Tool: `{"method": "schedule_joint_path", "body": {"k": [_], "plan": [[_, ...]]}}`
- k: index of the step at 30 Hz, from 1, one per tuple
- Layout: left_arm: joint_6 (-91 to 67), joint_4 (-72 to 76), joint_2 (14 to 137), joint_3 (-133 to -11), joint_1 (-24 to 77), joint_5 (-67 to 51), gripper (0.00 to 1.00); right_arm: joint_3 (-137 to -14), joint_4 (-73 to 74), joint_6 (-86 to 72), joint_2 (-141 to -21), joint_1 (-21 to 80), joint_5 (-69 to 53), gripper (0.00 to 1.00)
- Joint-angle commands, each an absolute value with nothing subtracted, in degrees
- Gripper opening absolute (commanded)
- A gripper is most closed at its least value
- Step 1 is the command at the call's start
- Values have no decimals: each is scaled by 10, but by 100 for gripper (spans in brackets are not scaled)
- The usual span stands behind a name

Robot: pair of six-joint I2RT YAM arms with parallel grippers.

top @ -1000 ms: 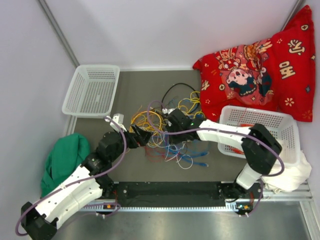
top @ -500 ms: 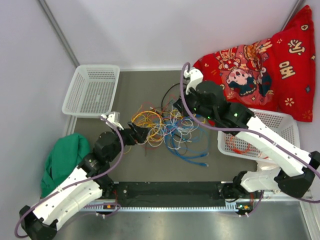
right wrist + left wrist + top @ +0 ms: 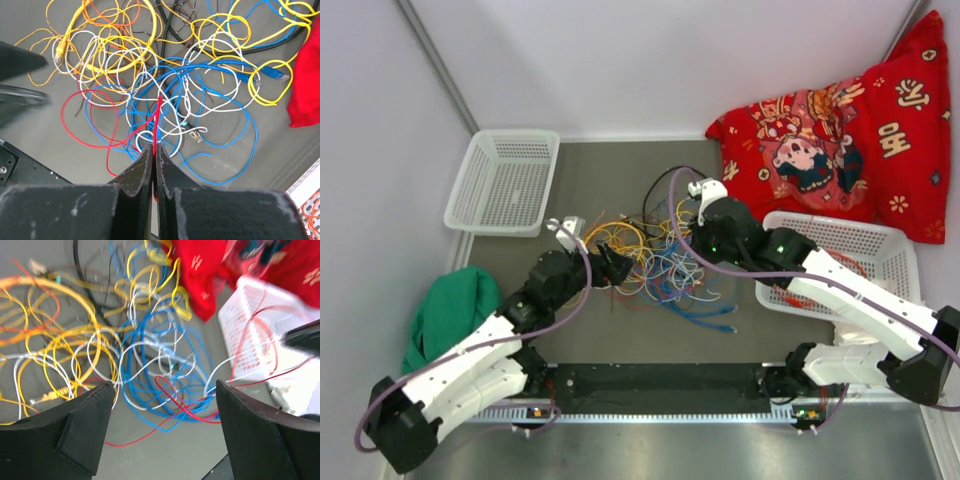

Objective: Untangle the cables

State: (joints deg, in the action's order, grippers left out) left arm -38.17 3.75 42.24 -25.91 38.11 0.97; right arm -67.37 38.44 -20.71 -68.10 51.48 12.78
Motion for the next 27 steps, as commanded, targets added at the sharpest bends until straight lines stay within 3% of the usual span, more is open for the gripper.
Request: {"method": "schedule_joint_path", "body": {"k": [1, 21, 23, 26, 27], "plan": [[-381, 69, 496, -279, 383, -25, 86, -683, 371, -215, -665, 516, 152, 0], [-417, 292, 774, -320, 409, -191, 81, -638, 391, -243, -591, 516, 139, 0], [-411, 300, 809, -330, 421, -196, 78, -639, 391, -242, -590, 516, 140, 0], [-404, 294, 864, -356, 432, -210, 64, -644, 395, -240, -590, 516, 140, 0], [-403, 291, 876, -370, 433, -221, 55, -645, 395, -238, -587, 516, 141, 0]]}}
